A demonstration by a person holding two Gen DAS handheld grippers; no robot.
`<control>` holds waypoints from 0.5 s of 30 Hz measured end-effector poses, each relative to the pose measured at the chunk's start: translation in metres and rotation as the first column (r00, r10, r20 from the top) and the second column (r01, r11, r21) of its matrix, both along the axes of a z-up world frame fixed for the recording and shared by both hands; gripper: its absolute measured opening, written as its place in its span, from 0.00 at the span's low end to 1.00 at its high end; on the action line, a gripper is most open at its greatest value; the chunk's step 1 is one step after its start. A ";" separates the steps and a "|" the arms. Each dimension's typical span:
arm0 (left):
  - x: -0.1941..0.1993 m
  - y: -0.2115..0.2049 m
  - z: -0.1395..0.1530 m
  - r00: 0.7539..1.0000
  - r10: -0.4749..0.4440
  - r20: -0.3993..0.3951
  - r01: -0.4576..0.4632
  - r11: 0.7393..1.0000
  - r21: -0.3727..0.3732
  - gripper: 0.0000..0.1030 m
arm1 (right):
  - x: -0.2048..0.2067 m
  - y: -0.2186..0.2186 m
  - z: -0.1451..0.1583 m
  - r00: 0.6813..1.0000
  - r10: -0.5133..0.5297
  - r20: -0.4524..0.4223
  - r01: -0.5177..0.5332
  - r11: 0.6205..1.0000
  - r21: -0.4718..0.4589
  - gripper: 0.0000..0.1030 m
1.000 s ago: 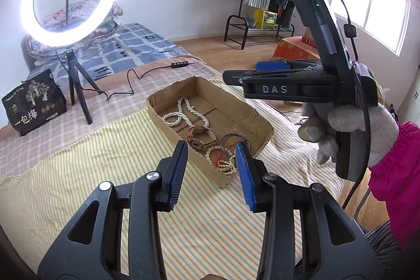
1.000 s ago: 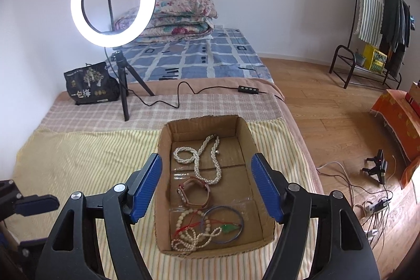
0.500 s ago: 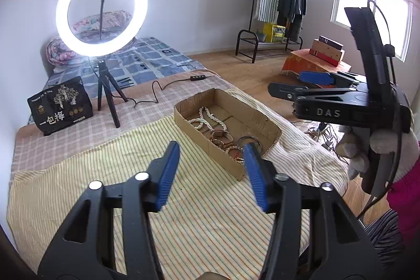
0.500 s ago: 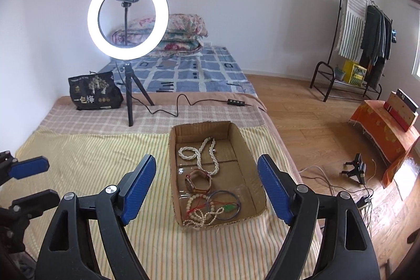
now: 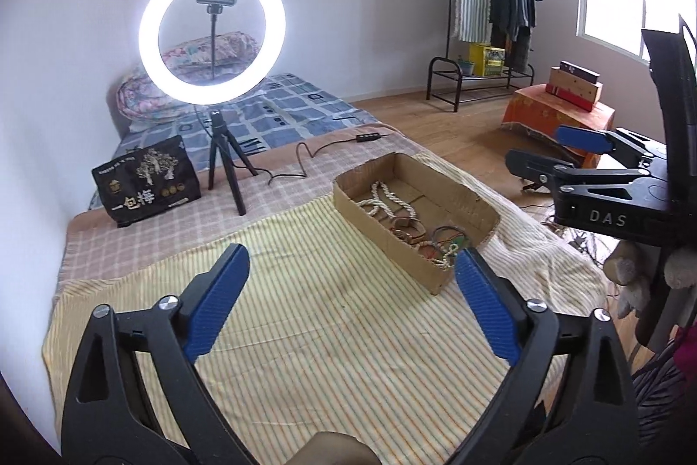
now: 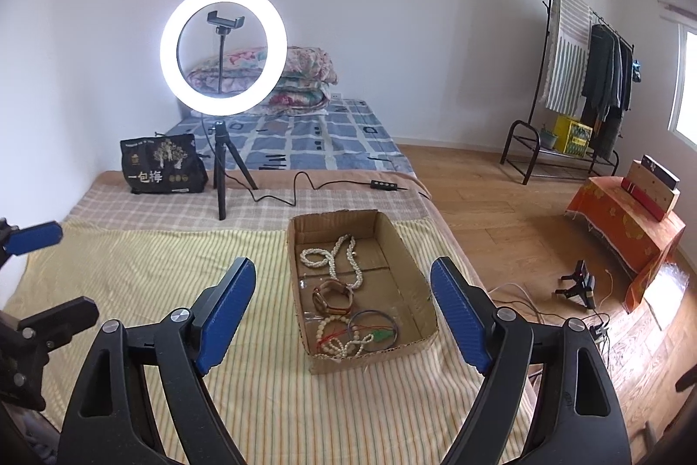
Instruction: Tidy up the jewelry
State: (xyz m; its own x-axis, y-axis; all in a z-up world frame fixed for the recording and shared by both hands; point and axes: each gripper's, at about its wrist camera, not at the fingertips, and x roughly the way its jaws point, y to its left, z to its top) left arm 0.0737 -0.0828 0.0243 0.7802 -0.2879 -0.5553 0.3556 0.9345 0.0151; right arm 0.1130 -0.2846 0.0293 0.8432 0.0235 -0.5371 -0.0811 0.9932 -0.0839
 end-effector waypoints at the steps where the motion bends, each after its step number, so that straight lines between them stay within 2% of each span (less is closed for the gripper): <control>1: -0.001 0.001 0.000 1.000 0.008 0.006 -0.008 1.000 0.004 0.98 | -0.001 0.000 0.000 1.000 0.004 0.000 -0.004 1.000 0.005 0.80; 11: -0.002 0.010 0.005 0.994 0.105 0.015 -0.106 0.994 0.019 1.00 | -0.001 -0.001 -0.012 1.000 -0.008 -0.023 0.008 1.000 0.006 0.80; 15: -0.003 0.012 0.007 0.994 0.111 0.024 -0.111 0.994 0.012 1.00 | -0.003 -0.002 -0.012 1.000 -0.019 -0.021 0.019 1.000 0.010 0.80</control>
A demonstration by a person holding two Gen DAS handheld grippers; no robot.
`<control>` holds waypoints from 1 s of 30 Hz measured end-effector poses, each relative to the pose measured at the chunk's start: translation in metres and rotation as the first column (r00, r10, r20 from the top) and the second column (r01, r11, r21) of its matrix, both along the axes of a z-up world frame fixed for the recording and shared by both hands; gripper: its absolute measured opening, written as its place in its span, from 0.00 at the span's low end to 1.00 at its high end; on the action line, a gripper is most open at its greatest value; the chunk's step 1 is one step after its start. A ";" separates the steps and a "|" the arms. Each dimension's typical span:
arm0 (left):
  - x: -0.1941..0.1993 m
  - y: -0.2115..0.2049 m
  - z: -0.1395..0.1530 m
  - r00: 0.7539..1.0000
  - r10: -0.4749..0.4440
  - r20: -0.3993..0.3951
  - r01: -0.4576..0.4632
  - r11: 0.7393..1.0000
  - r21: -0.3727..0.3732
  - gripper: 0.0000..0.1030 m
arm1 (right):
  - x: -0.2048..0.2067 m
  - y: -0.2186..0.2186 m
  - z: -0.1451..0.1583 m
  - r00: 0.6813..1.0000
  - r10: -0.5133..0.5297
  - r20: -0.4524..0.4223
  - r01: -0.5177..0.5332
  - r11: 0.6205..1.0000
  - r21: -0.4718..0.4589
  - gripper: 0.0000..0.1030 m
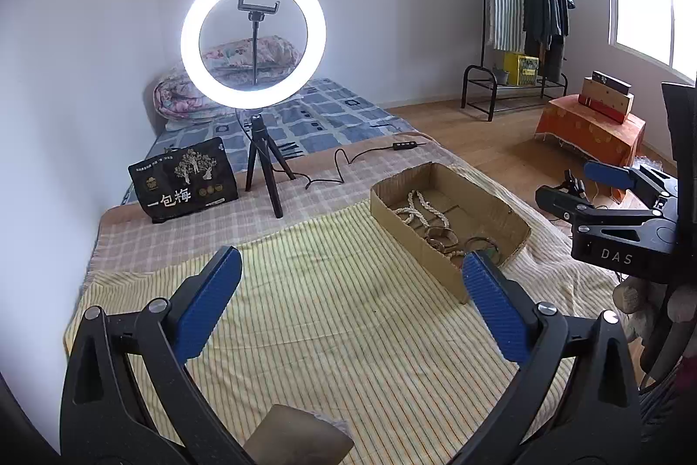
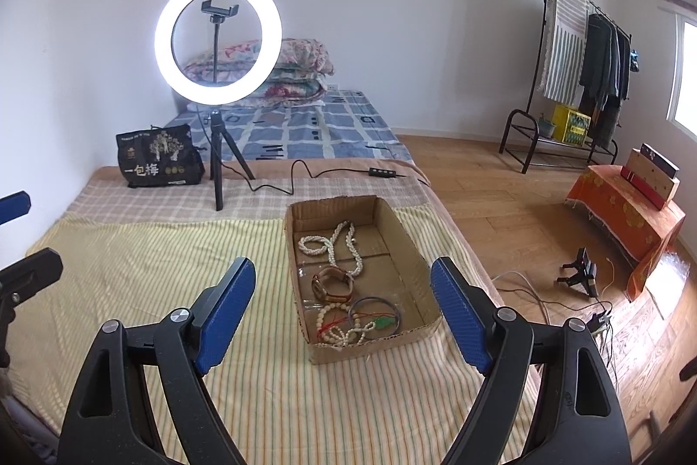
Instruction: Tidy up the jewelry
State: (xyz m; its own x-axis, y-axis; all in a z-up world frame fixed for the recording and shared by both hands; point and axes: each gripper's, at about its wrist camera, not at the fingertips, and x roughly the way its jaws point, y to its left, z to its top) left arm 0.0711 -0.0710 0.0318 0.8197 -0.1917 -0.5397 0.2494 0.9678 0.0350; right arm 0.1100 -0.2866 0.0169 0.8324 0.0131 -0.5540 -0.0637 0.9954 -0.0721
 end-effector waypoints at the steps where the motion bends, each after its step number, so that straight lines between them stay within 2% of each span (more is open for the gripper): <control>1: 0.000 0.000 0.000 1.000 0.002 0.002 -0.002 1.000 -0.002 1.00 | 0.000 0.000 0.000 1.000 -0.003 0.003 0.003 1.000 -0.001 0.80; 9: -0.005 -0.004 0.004 1.000 -0.010 0.022 0.010 1.000 -0.001 1.00 | -0.004 -0.004 0.004 1.000 -0.014 0.014 0.014 1.000 0.028 0.80; 30: -0.012 -0.023 0.006 0.998 -0.060 0.026 0.059 0.998 0.018 1.00 | -0.004 -0.007 0.005 1.000 -0.026 0.011 0.025 0.999 0.026 0.80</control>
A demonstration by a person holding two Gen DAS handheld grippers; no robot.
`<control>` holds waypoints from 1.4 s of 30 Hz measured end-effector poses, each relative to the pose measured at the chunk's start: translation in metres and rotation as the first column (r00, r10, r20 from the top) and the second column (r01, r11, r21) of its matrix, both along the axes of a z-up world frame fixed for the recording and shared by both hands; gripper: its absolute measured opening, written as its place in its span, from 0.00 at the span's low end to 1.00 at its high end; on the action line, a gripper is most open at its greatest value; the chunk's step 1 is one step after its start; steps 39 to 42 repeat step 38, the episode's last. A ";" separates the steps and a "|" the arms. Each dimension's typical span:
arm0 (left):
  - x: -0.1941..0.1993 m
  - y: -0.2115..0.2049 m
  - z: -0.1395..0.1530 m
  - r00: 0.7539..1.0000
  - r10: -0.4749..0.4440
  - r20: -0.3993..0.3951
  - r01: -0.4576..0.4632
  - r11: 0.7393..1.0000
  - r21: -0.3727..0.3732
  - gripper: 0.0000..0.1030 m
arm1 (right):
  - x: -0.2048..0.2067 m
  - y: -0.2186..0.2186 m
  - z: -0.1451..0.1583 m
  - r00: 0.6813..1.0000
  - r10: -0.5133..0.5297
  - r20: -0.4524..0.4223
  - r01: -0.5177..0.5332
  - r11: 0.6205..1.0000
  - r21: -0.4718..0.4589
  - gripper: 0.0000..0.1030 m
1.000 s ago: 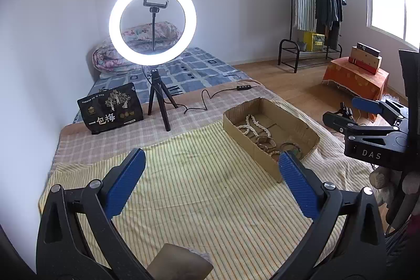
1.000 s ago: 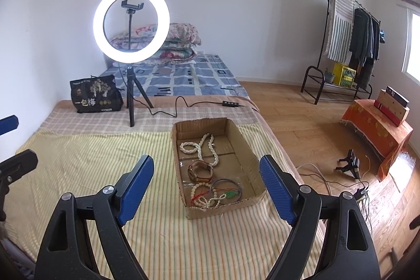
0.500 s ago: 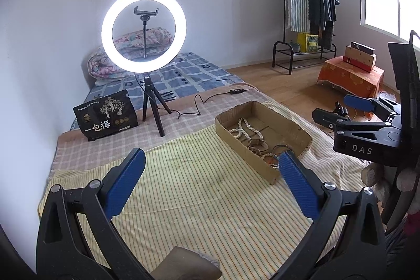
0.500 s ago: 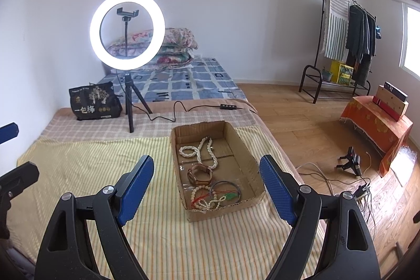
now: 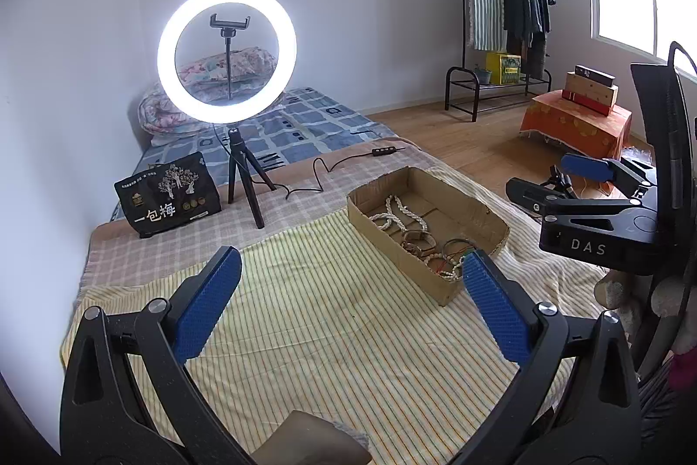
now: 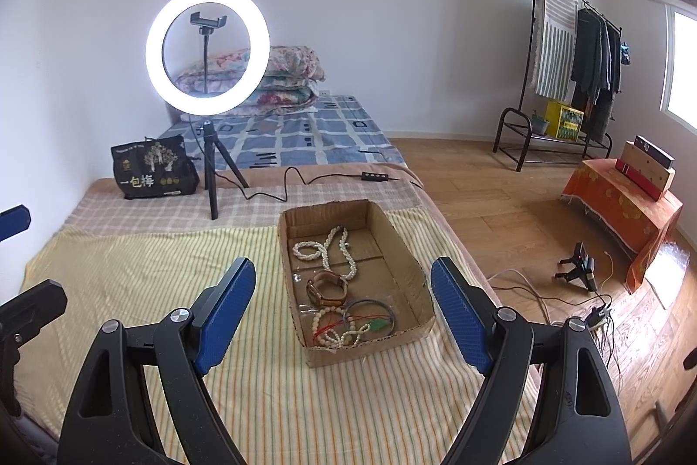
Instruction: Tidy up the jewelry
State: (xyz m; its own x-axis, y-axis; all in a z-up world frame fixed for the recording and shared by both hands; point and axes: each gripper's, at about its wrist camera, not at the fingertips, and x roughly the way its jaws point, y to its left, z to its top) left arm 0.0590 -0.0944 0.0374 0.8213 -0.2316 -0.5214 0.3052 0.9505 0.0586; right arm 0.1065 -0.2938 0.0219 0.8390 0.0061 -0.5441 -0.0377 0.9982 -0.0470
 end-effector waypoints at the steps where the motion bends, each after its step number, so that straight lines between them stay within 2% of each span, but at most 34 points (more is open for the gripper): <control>1: 0.000 0.000 0.000 1.000 0.000 0.000 0.000 1.000 0.000 1.00 | 0.000 0.000 0.000 1.000 0.001 -0.001 -0.001 1.000 0.000 0.80; 29: -0.002 -0.001 0.000 1.000 0.000 0.004 0.000 1.000 -0.001 1.00 | 0.000 0.001 -0.005 1.000 0.011 -0.014 -0.011 1.000 -0.011 0.80; 42: 0.002 -0.001 0.011 0.999 0.020 0.034 -0.020 1.000 -0.003 1.00 | 0.000 0.002 -0.006 1.000 0.011 -0.016 -0.011 1.000 -0.011 0.80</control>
